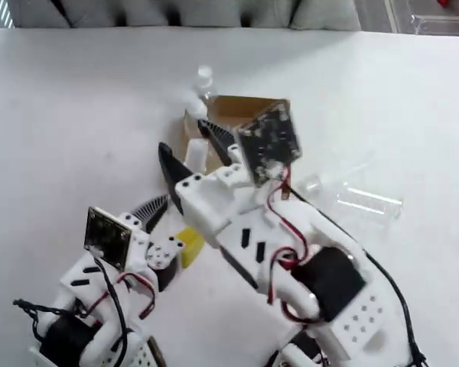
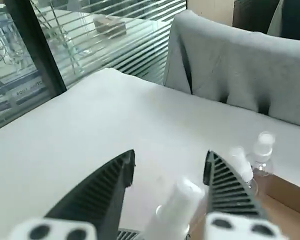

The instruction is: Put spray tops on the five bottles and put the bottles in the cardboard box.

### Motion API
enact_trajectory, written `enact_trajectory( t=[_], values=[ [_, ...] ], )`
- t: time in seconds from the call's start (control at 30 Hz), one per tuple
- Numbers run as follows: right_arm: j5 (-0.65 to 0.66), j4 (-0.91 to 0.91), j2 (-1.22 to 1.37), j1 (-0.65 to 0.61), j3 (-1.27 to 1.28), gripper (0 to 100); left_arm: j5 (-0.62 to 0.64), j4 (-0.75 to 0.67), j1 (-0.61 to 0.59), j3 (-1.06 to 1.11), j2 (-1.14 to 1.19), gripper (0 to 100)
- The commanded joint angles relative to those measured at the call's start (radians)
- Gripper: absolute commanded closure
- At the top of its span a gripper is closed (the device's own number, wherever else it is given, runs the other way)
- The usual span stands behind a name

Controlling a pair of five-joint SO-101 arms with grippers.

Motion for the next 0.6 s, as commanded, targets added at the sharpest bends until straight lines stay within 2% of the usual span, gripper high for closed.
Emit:
enact_trajectory(
  t=[0.0,0.17,0.27,0.4,0.57],
  values=[
    [0.006,0.033,-0.028,0.019,-0.137,82.7,-0.009,-0.058,0.008,-0.008,-0.010,98],
    [0.054,-0.001,0.008,0.082,-0.215,98.9,-0.009,-0.058,0.008,-0.008,-0.010,98],
    [0.054,-0.001,0.042,0.130,-0.230,96.2,-0.009,-0.058,0.008,-0.008,-0.010,98],
    [0.054,-0.001,0.102,0.199,-0.229,98.1,-0.009,-0.058,0.008,-0.008,-0.010,98],
    [0.055,0.027,0.197,0.216,-0.222,98.4,-0.009,-0.058,0.012,-0.008,-0.010,98]
  ],
)
